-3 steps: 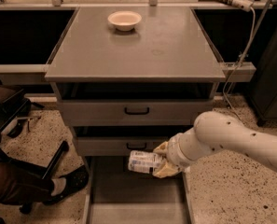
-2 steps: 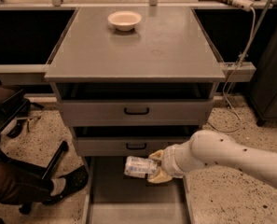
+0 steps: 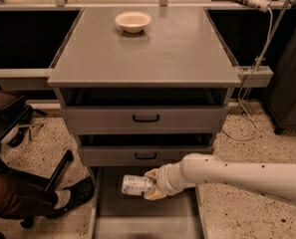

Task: Place blue plastic bottle into bottom drawer

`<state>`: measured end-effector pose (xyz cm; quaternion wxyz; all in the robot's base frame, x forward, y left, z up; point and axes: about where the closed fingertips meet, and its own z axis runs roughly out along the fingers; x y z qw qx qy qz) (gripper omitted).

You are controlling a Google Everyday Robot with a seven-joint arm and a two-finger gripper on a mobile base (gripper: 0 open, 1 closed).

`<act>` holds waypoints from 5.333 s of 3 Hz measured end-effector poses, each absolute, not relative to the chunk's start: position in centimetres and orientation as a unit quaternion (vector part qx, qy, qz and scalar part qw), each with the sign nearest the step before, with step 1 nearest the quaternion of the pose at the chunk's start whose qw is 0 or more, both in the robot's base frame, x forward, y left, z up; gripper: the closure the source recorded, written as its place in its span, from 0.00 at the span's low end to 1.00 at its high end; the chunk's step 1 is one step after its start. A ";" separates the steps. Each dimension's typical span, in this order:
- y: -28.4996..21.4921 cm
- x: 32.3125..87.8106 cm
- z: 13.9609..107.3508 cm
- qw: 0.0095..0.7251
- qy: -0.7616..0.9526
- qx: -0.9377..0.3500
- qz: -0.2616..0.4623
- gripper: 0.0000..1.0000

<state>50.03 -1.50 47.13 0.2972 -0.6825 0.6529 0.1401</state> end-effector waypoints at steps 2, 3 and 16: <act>-1.5 49.9 46.2 0.295 0.655 -0.680 0.147 1.00; -2.7 51.4 42.5 0.315 0.664 -0.662 0.148 1.00; -4.0 50.0 14.6 0.287 0.758 -0.540 0.228 0.12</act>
Offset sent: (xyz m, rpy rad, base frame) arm -0.0011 -0.0014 -0.0185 0.0160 0.0304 -0.0087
